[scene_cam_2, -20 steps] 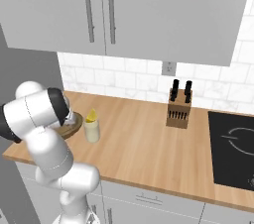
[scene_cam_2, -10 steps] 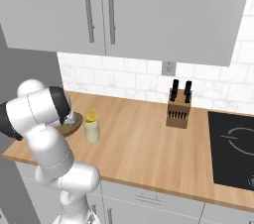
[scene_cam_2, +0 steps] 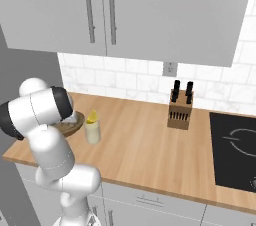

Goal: Grab a lemon wedge from the fridge and one ice cube from the ice bowl, and put them in the glass of lemonade.

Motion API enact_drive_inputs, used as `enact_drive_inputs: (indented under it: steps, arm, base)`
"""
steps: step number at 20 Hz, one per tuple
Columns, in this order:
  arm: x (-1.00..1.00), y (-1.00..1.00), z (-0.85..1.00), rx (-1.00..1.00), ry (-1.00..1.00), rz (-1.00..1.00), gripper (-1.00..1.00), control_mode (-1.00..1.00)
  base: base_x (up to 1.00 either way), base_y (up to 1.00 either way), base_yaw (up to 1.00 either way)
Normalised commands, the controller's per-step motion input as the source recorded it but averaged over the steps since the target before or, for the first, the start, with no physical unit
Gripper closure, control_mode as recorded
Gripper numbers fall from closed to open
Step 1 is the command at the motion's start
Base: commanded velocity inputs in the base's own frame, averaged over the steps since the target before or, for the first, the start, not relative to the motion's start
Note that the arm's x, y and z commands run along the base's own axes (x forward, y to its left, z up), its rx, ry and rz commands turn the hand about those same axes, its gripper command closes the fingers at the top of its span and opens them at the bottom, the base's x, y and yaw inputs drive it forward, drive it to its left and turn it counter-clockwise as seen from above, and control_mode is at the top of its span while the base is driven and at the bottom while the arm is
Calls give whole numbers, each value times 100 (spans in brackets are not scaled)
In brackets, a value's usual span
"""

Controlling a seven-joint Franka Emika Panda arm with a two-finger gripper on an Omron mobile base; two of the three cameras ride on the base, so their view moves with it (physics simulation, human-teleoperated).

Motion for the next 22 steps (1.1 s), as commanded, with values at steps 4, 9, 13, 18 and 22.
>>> enact_drive_inputs:
  steps: [4, 9, 13, 18, 22]
  arm:
    - [0, 0, 0, 0, 0, 0, 100, -100]
    - [0, 0, 0, 0, 0, 0, 100, -100]
    - [-2, 0, 0, 0, 0, 0, 100, -100]
    - [-3, 0, 21, 4, -5, 0, 100, -100]
    - [0, 0, 52, 14, -12, 0, 100, -100]
  base:
    - [0, 0, 0]
    - [0, 0, 0]
    - [0, 0, 0]
    - [0, 0, 0]
    - [0, 0, 0]
